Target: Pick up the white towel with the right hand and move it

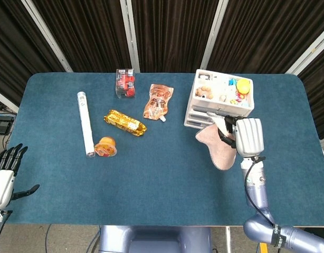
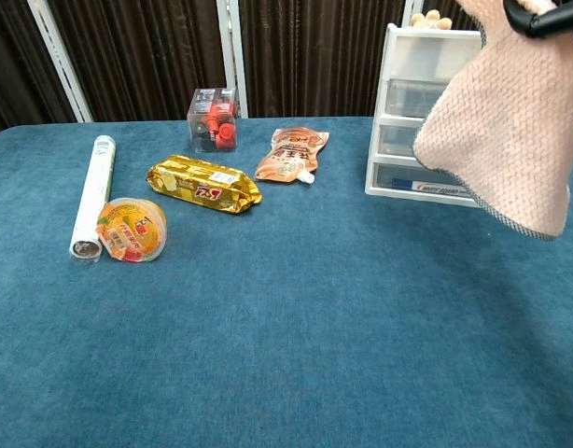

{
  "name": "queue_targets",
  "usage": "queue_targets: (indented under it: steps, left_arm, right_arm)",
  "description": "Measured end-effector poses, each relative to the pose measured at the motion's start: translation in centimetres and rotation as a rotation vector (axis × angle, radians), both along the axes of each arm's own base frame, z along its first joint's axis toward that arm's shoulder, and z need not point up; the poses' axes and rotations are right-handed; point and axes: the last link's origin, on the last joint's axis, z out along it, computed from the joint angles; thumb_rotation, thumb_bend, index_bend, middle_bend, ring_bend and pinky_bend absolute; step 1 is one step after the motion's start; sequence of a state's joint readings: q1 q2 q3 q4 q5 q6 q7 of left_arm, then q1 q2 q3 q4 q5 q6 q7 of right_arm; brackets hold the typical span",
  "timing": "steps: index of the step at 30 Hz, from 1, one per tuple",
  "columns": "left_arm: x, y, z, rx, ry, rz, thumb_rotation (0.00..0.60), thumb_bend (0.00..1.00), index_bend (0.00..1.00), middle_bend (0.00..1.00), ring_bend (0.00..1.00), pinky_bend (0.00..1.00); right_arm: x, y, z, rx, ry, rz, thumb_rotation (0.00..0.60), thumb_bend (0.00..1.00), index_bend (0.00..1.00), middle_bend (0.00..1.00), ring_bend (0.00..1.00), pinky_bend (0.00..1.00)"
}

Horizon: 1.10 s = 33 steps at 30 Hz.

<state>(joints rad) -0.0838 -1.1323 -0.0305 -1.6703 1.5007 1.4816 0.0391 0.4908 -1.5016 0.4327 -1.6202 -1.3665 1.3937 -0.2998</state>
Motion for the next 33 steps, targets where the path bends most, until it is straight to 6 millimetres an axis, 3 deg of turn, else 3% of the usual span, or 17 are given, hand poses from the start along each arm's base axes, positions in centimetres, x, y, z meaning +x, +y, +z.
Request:
queue_targets:
  steps: [18, 33]
  left_arm:
    - [0.0, 0.1, -0.1, -0.001, 0.0, 0.012, 0.6, 0.0, 0.0, 0.0, 0.0, 0.0]
    - [0.1, 0.1, -0.3, -0.002, 0.003, 0.014, 0.6, 0.0, 0.0, 0.0, 0.0, 0.0]
  right_arm:
    - [0.3, -2.0, 1.7, -0.045, -0.05, -0.021, 0.6, 0.5, 0.77, 0.81, 0.82, 0.96]
    - [-0.8, -2.5, 1.5, -0.039, -0.075, -0.062, 0.6, 0.5, 0.77, 0.81, 0.82, 0.96]
